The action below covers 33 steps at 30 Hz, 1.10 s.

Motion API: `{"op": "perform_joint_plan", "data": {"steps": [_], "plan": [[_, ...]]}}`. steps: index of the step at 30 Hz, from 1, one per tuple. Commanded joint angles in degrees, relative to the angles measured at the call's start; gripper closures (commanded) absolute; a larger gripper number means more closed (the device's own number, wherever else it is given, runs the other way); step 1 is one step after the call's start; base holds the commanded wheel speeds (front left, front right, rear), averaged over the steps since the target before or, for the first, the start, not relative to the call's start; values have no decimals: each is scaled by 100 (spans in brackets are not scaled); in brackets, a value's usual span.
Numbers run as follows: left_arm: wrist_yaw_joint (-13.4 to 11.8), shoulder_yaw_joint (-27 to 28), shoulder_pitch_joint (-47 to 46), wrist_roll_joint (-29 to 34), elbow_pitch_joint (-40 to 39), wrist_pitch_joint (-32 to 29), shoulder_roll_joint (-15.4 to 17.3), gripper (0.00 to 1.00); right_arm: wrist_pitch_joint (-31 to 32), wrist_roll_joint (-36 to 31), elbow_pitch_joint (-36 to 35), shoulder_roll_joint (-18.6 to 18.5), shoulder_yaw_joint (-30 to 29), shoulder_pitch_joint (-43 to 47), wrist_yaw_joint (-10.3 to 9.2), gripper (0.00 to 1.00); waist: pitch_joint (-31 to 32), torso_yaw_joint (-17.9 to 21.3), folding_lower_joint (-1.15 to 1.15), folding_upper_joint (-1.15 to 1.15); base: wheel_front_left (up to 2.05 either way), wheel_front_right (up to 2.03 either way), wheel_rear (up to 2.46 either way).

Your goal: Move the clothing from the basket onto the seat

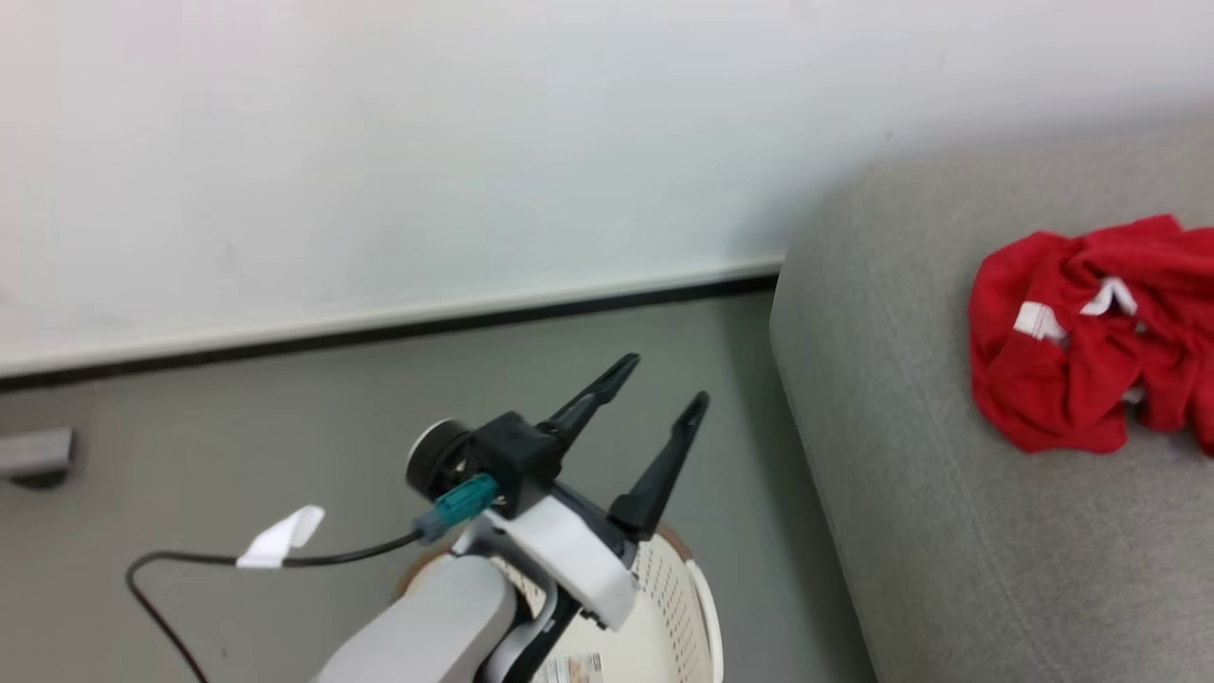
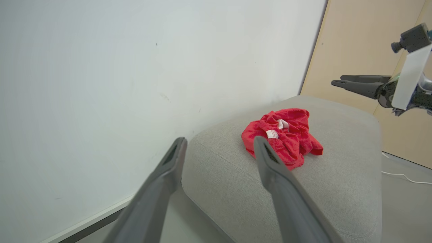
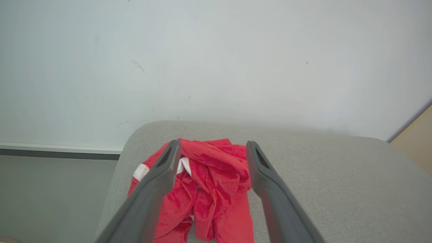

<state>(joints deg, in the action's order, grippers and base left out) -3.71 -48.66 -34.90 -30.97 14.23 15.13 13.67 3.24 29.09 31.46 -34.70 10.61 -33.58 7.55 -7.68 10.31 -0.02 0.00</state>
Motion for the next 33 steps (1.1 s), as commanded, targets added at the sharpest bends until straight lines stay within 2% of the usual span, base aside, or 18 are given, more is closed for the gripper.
{"op": "perform_joint_plan", "data": {"steps": [1, 8, 17, 26, 30, 33], "plan": [[-77, 176, 233, -84, -60, 0, 68, 0, -84, 81, -238, 80, 75, 153, -13, 0, 388, -3, 2, 0, 0, 0, 0], [-182, 585, 616, -93, -160, 1, 198, 0, -188, 129, -850, 234, 161, 405, -14, 0, 716, -155, 2, 0, 0, 0, 0], [-391, 1340, 1123, -155, -344, 0, 473, 0, -667, 75, -1526, 796, 63, 837, -13, 0, 945, -529, 2, 0, 0, 0, 0], [-639, 2148, 1826, -135, -539, 1, 754, 0, -1116, -243, -1715, 1467, -92, 1396, -13, 0, 1101, -934, 2, 0, 0, 0, 0], [-762, 2404, 2207, 88, -629, 0, 875, 0, -1342, -372, -1651, 1738, -157, 1716, -13, 0, 1145, -1069, 2, 0, 0, 0, 0], [-839, 2630, 2495, 208, -729, 1, 821, 0, -1565, -436, -1596, 1922, -230, 1949, -13, 0, 1159, -1143, 2, 0, 0, 0, 0]]}}
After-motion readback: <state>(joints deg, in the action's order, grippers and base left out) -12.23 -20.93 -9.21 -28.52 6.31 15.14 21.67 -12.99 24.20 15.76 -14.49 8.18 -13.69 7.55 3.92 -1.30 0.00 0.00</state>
